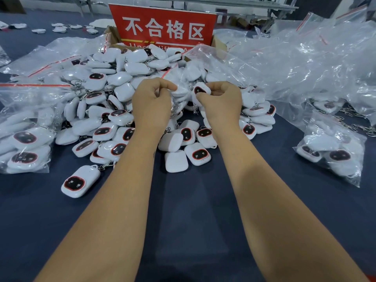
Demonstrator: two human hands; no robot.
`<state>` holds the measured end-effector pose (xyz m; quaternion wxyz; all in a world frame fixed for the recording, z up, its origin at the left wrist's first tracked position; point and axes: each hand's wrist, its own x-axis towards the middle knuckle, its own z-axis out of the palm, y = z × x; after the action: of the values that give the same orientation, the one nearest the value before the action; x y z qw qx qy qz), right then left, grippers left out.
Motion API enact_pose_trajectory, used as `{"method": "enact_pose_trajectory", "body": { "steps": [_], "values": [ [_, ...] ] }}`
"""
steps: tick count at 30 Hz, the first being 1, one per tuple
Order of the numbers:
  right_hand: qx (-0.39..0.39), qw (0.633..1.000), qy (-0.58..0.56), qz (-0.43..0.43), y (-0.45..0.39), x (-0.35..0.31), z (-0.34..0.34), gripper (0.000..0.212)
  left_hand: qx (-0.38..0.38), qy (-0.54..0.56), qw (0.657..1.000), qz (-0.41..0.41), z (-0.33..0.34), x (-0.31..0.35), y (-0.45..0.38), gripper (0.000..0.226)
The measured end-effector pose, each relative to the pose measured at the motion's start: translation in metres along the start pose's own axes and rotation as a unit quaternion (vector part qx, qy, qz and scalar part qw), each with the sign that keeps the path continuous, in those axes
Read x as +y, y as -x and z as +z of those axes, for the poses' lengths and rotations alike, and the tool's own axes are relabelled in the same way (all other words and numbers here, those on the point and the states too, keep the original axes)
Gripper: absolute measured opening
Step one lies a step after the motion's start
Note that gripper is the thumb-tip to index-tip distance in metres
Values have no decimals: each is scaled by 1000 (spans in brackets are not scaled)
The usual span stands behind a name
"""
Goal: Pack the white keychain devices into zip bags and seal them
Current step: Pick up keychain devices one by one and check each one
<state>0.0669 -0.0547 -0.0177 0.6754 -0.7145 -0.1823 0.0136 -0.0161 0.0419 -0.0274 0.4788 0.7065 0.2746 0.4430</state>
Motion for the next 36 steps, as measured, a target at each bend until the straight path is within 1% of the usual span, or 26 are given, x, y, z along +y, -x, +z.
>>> {"method": "enact_pose_trajectory", "body": {
  "steps": [3, 5, 7, 9, 13, 18, 22, 25, 29, 36],
  "values": [
    [-14, 999, -48, -6, 3, -1, 0, 25, -6, -5, 1000, -7, 1, -1, -1, 38],
    [-44, 996, -77, 3, 5, -1, 1, 23, -8, -8, 1000, -13, 1, -1, -1, 39],
    [-66, 994, -84, -3, 7, -3, 1, 20, -11, -14, 1000, -16, 1, -1, -2, 39],
    [-82, 993, -87, -13, 7, -3, 2, 21, -11, -14, 1000, -20, 1, -1, -2, 38],
    [-117, 988, -102, 13, 9, -5, 3, 23, -6, -9, 999, -32, 0, -1, -1, 35],
    [-144, 982, -114, 37, 9, -6, 4, 39, -1, -7, 999, -43, 0, 2, -1, 35],
    [-144, 979, -141, 42, 8, -7, 1, 36, -3, -6, 999, -48, 0, 2, 0, 36],
    [-138, 977, -156, 37, 8, -7, -1, 29, -7, -8, 999, -49, 0, 3, 0, 36],
    [-150, 975, -162, 29, 8, -7, -3, 33, -6, -16, 999, -50, -1, 4, 0, 36],
    [-157, 975, -157, 27, 6, -7, -2, 33, -4, -13, 999, -50, -1, 7, 2, 36]
  ]
}}
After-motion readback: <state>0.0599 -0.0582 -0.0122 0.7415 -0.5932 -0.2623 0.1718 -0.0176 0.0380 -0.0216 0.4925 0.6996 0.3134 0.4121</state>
